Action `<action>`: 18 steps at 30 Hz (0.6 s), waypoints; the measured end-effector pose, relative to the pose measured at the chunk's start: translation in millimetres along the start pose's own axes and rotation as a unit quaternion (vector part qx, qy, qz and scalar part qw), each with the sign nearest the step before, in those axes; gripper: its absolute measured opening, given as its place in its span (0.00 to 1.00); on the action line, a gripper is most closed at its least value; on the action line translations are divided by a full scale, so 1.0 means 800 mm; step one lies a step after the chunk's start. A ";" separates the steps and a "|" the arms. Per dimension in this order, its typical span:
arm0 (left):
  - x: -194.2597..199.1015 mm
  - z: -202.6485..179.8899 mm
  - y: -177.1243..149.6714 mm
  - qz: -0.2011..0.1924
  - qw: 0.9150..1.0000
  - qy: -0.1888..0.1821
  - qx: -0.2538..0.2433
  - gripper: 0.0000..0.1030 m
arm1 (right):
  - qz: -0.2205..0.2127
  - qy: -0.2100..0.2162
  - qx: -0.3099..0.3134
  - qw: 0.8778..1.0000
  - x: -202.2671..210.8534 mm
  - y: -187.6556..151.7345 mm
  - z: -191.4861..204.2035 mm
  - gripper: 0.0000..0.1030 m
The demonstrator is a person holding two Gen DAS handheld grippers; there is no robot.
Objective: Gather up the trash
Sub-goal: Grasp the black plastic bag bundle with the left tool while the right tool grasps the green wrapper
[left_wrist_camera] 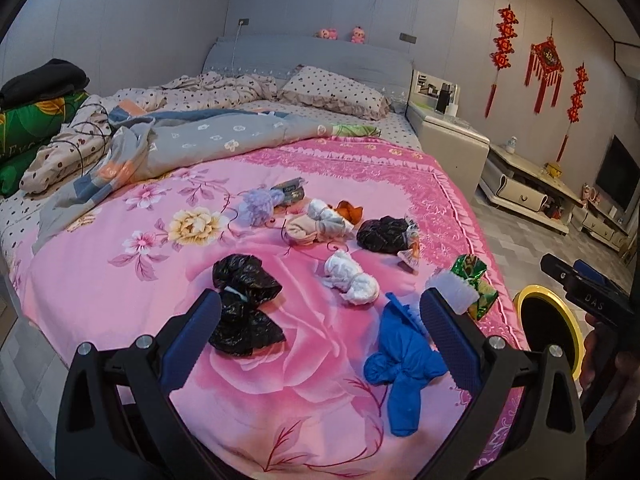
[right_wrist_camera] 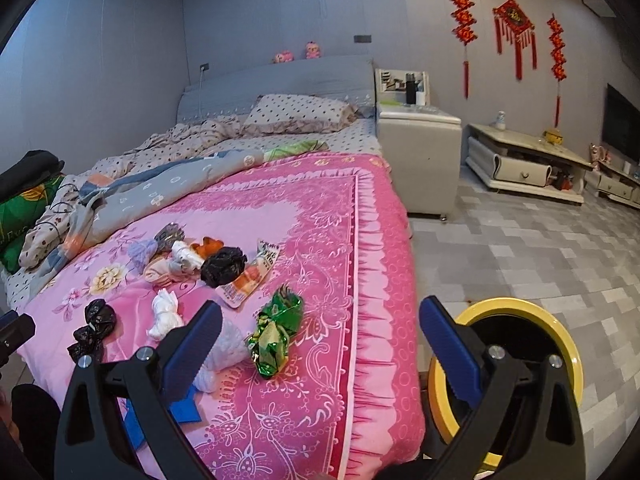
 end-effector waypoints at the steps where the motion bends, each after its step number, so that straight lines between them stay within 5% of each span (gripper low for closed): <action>1: -0.004 0.007 -0.006 0.010 1.000 0.005 0.005 0.93 | 0.016 0.006 0.002 1.000 -0.012 0.000 0.004 0.92; 7: -0.048 0.063 -0.011 0.062 0.997 0.049 -0.001 0.93 | 0.100 0.028 -0.017 0.994 -0.065 -0.013 0.002 0.92; 18: -0.125 0.108 -0.011 0.115 0.991 0.061 0.000 0.93 | 0.128 0.010 -0.007 0.992 -0.125 -0.003 0.005 0.92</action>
Point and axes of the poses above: each gripper's, at about its wrist camera, not at the fingertips, and x roughly against the way its jaws point, z to its left, y to its top, the point moved 8 cm from there along -x, roughly the way its jaws point, and after that the axes turned 8 degrees about -x, right-handed, at the moved point
